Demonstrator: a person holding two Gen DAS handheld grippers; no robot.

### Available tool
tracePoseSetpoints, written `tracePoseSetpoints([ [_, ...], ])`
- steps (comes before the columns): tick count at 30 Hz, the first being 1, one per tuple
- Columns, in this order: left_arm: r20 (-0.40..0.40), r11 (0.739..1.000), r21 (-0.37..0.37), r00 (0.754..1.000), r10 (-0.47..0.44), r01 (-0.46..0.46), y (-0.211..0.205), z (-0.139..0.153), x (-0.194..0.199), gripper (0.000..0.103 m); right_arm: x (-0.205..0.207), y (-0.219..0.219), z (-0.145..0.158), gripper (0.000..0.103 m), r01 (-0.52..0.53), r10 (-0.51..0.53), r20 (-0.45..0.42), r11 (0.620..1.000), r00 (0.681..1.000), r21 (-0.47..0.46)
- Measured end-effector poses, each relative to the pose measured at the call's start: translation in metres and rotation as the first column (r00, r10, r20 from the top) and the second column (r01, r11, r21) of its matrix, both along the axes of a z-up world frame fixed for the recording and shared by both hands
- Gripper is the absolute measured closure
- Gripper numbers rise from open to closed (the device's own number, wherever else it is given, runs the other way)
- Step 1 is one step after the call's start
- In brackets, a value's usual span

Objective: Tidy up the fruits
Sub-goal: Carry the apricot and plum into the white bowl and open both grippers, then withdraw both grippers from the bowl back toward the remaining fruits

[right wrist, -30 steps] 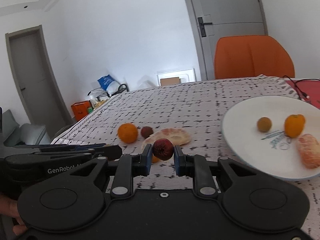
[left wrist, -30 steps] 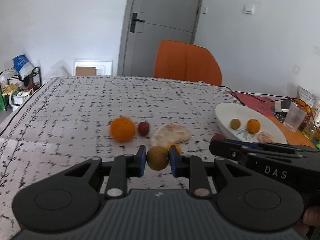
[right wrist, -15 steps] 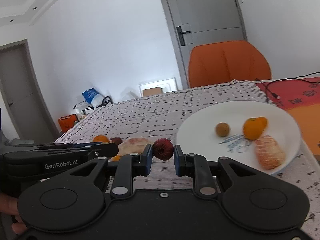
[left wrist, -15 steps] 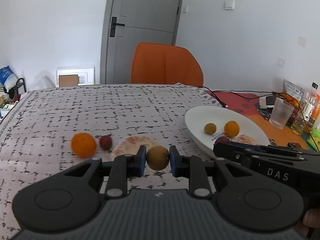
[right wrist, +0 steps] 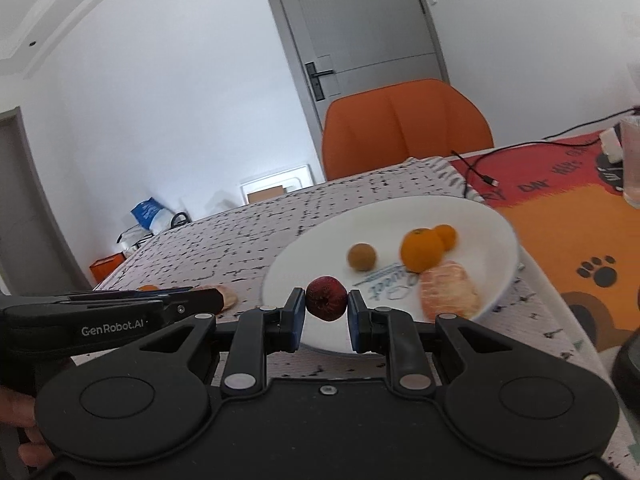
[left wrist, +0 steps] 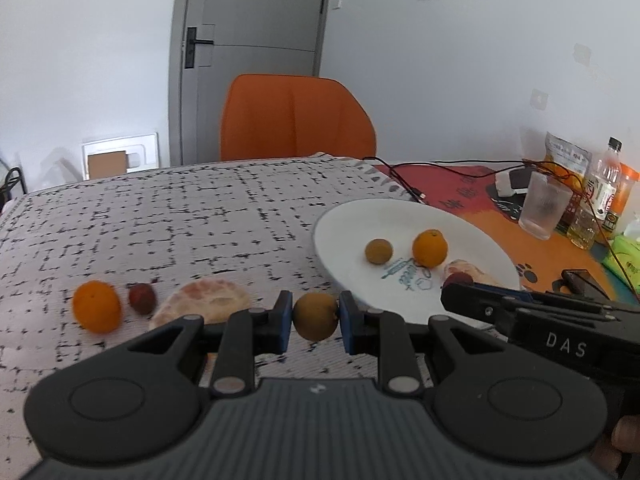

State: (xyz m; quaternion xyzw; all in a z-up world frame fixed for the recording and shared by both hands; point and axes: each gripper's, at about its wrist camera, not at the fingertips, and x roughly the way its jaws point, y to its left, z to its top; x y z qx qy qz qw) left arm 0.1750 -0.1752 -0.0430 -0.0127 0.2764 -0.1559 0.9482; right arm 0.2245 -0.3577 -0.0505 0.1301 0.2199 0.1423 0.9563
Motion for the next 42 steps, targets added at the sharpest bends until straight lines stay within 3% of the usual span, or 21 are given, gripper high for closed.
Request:
tracePoseSetpoints([
  [4,0.005,1.000,0.008,1.000,-0.020,0.020,-0.013,0.001,0.004,0.080,0.000,-0.009,-0.004,0.082,0.015,-0.015,-0.009,1.000,1.000,0.008],
  [7,0.008,0.999,0.019,0.999,-0.032,0.032,-0.022,0.002,0.007,0.080,-0.001,-0.014,-0.005,0.075,0.021,-0.021,-0.012,1.000,1.000,0.014],
  [17,0.010,0.998,0.036,0.998,-0.059,0.059,-0.043,0.005,0.017,0.080,-0.004,-0.028,-0.007,0.075,0.037,-0.037,-0.007,0.998,0.999,0.045],
  [23,0.004,0.998,0.036,0.999,-0.052,0.052,-0.044,0.007,0.020,0.073,-0.006,-0.030,-0.008,0.075,0.036,-0.036,-0.012,0.998,0.999,0.051],
  [26,-0.006,0.999,0.044,1.000,-0.030,0.031,-0.038,0.006,0.020,0.066,-0.005,-0.029,-0.008,0.075,0.035,-0.035,-0.013,0.998,0.999,0.052],
  [30,-0.011,0.999,0.051,1.000,0.005,-0.004,-0.028,0.005,0.018,0.045,-0.003,-0.026,-0.007,0.075,0.030,-0.030,-0.013,0.998,0.999,0.049],
  [33,-0.003,0.998,0.053,1.000,0.019,-0.019,-0.020,0.007,0.016,0.039,-0.003,-0.023,-0.005,0.073,0.025,-0.025,-0.010,0.998,1.000,0.052],
  [36,0.003,0.998,0.046,0.999,0.039,-0.039,-0.010,0.008,0.013,0.026,-0.003,-0.020,-0.003,0.071,0.027,-0.027,-0.012,0.998,1.000,0.050],
  [39,0.017,0.997,0.047,0.998,0.068,-0.068,-0.002,0.010,0.009,0.015,-0.004,-0.016,-0.001,0.061,0.027,-0.027,-0.010,0.999,1.000,0.042],
  [42,0.024,0.995,0.055,0.996,0.087,-0.088,0.005,0.011,0.007,0.013,-0.005,-0.010,0.002,0.049,0.029,-0.029,0.000,0.999,1.000,0.030],
])
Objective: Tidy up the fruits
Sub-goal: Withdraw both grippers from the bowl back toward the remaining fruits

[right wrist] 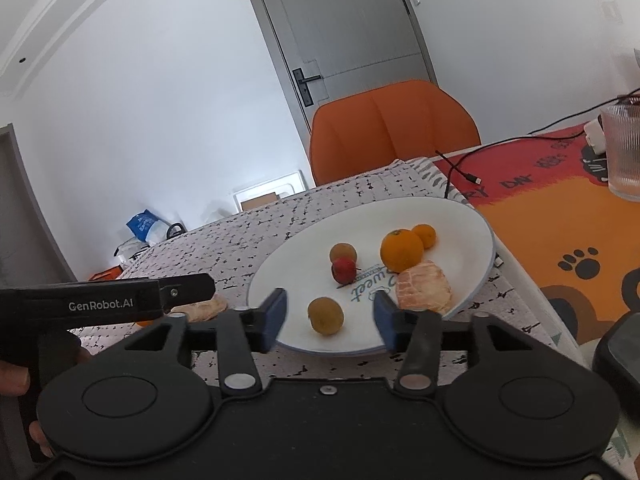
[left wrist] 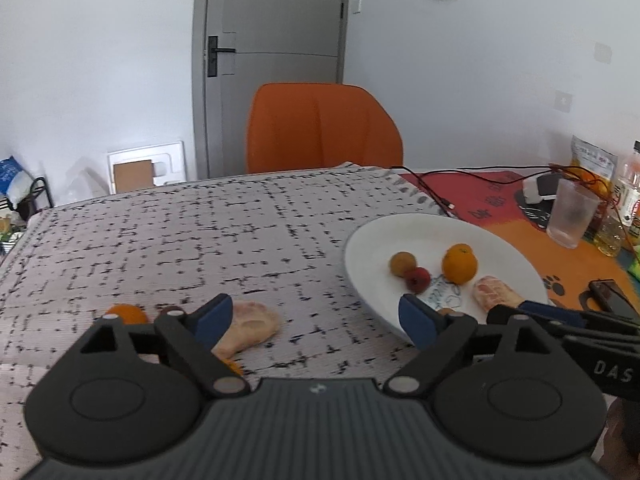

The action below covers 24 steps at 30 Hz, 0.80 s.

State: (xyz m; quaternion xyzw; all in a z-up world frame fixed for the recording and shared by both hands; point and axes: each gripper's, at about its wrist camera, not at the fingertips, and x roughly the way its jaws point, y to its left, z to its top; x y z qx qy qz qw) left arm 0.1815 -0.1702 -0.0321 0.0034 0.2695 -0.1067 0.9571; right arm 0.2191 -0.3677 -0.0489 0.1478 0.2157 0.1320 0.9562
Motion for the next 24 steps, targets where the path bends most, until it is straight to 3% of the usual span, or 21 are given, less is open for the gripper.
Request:
tracePoseSetpoints([
  [3,0.001,1.000,-0.003,1.000,0.014,-0.014,0.008,0.001,-0.002,0.012,-0.001,0.006,0.002,0.042,-0.007,0.007,0.003,1.000,1.000,-0.010],
  [8,0.008,0.998,-0.032,0.999,0.053,-0.053,0.025,0.003,-0.007,0.007,-0.004,0.017,0.008,0.016,-0.022,0.023,0.027,0.999,0.999,-0.029],
  [13,0.027,0.994,-0.064,0.996,0.085,-0.083,0.039,0.008,-0.012,0.004,-0.006,0.028,0.016,0.000,-0.045,0.047,0.052,0.998,0.998,-0.038],
  [24,0.027,0.983,-0.093,0.986,0.163,-0.160,0.078,0.010,-0.021,0.002,-0.003,0.051,0.019,0.000,-0.080,0.082,0.042,0.995,0.996,-0.054],
])
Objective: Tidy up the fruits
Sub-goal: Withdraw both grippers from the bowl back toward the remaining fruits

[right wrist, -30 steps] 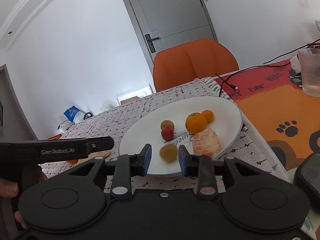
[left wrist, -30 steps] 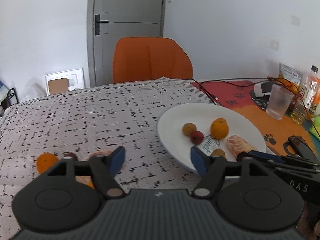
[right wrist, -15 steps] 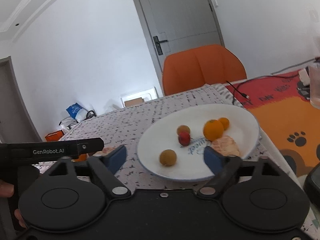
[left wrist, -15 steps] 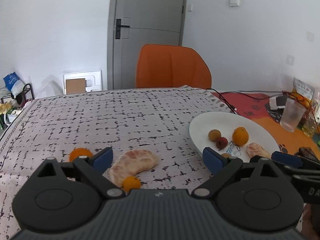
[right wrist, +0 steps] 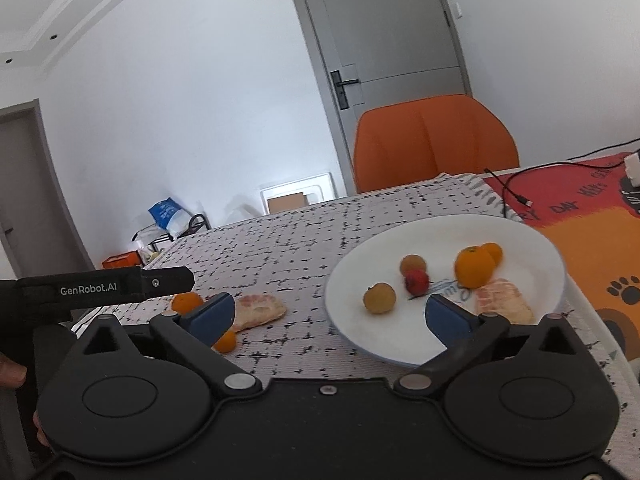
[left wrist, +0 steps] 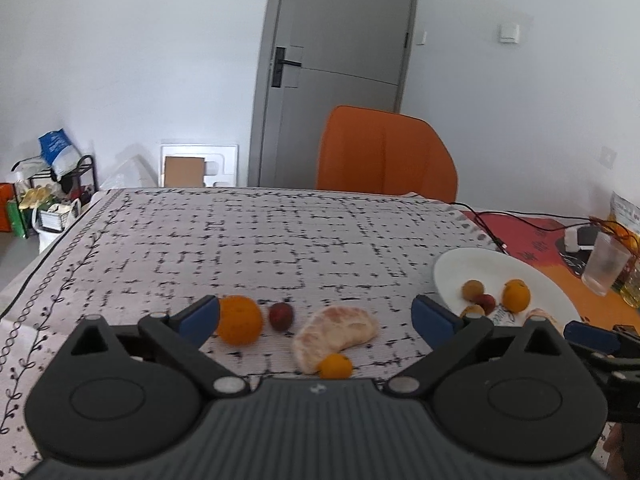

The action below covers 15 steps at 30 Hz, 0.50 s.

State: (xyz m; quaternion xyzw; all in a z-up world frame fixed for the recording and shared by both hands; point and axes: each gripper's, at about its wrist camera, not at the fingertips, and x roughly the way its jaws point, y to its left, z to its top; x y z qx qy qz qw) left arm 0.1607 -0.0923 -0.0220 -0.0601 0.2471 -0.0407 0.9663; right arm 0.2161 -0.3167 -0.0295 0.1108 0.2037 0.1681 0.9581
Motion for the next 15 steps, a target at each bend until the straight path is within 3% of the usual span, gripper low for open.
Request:
tracePoseSetpoints([
  [15,-0.031,0.999,-0.030,0.999,0.032,-0.033,0.049,-0.011,-0.012,0.002,0.005,0.041,-0.003,0.000,-0.075,0.074,-0.036,0.997,0.997,-0.019],
])
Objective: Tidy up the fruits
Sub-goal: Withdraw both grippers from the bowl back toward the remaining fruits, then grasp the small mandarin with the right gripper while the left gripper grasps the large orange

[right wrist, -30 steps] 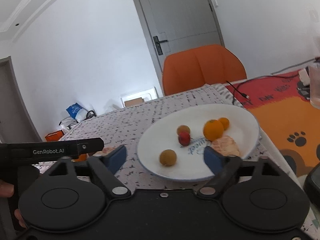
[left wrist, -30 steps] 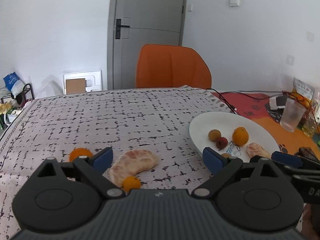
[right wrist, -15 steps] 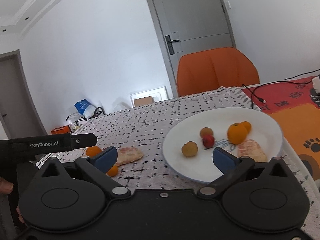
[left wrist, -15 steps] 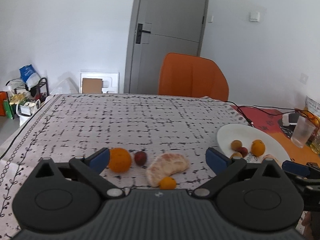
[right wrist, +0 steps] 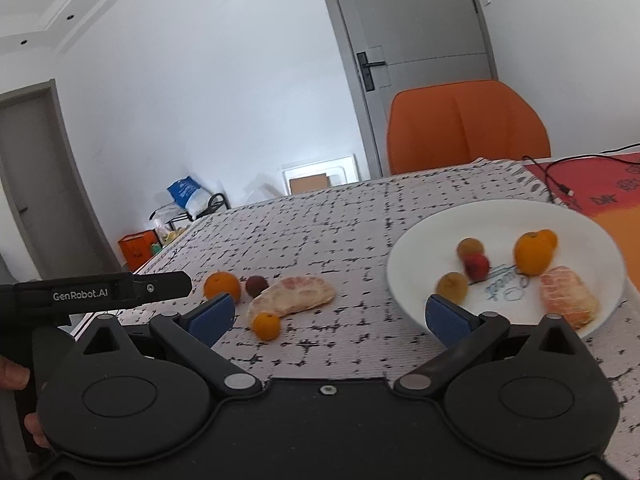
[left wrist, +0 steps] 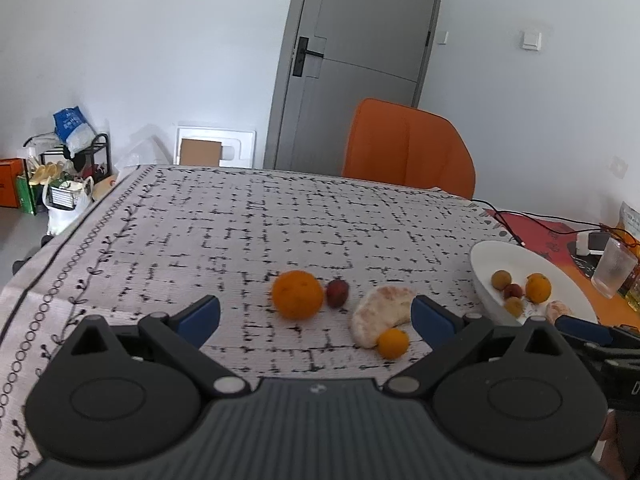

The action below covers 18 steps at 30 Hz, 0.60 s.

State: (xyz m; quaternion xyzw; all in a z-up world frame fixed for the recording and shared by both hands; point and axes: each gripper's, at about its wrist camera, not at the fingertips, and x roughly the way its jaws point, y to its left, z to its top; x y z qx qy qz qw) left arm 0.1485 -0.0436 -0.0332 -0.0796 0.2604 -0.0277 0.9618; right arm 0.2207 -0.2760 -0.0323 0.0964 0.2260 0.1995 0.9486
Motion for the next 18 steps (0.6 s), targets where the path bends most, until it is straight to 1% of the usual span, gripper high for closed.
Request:
tracePoseSetpoints([
  [2,0.005,1.000,0.006,1.000,0.011,-0.011,0.005,-0.001,-0.002,0.003,0.001,0.005,-0.001,0.000,-0.011,0.011,-0.006,1.000,1.000,-0.003],
  [5,-0.001,1.000,-0.010,1.000,0.014,-0.014,0.012,-0.004,-0.002,0.005,0.002,0.014,-0.001,0.000,-0.026,0.026,-0.009,1.000,1.000,-0.004],
  [9,0.003,1.000,-0.012,1.000,0.026,-0.026,0.020,-0.008,-0.004,0.005,0.003,0.024,-0.002,0.000,-0.049,0.049,-0.008,0.999,0.999,-0.007],
  [12,-0.001,0.999,-0.022,0.999,0.032,-0.032,0.027,-0.011,-0.004,0.006,0.006,0.032,-0.004,0.005,-0.069,0.068,-0.014,0.997,0.998,-0.021],
  [14,-0.004,0.999,-0.025,0.999,0.036,-0.036,0.031,-0.012,-0.003,0.006,0.009,0.037,-0.005,0.012,-0.080,0.079,-0.024,0.997,0.997,-0.025],
  [18,-0.008,0.999,-0.035,0.999,0.042,-0.042,0.037,-0.015,-0.003,0.006,0.016,0.045,-0.008,0.021,-0.093,0.091,-0.044,0.995,0.995,-0.029],
])
